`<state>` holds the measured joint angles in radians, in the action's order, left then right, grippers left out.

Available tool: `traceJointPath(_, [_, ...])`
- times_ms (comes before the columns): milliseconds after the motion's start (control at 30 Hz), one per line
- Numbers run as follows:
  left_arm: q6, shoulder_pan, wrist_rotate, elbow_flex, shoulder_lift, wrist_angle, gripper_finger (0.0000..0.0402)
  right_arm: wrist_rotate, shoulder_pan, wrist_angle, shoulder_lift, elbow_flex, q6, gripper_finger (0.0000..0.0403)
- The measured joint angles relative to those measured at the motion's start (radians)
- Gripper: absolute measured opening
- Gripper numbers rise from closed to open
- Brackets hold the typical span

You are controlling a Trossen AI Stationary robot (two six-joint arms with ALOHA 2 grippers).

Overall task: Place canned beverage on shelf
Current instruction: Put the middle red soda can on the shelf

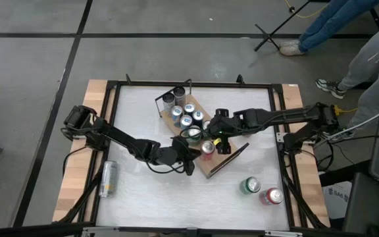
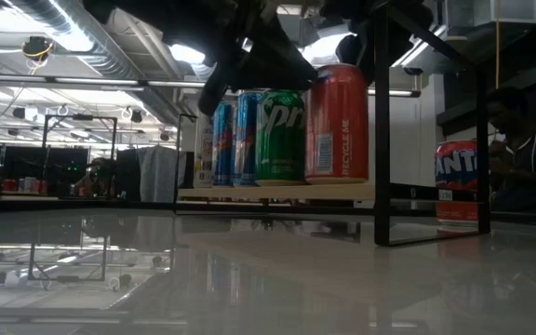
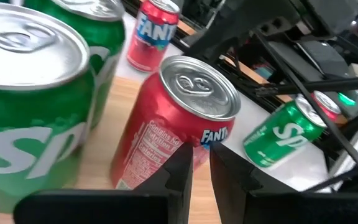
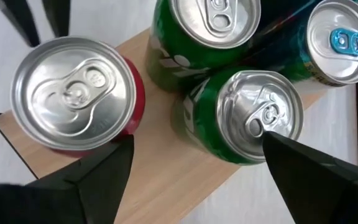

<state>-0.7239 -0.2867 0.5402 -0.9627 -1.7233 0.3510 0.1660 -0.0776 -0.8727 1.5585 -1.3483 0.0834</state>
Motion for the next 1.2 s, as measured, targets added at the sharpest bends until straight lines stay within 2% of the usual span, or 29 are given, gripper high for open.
traceJointPath(200, [0.001,-0.004,0.083,0.0,0.0,-0.003,0.0049,-0.006,0.0,-0.026,-0.002,0.0,0.0,0.0353])
traceJointPath(367, [0.001,-0.003,0.096,0.0,0.0,0.0,0.0049,-0.007,-0.001,-0.053,-0.002,0.0,0.0,0.0353])
traceJointPath(967, [0.0,-0.046,0.091,0.0,0.003,0.001,0.0049,0.032,-0.002,-0.067,-0.023,-0.009,0.0,0.0353])
traceJointPath(1200, [-0.005,-0.048,0.007,0.0,0.003,0.001,0.0049,0.051,-0.002,-0.077,-0.029,-0.009,-0.014,0.0353])
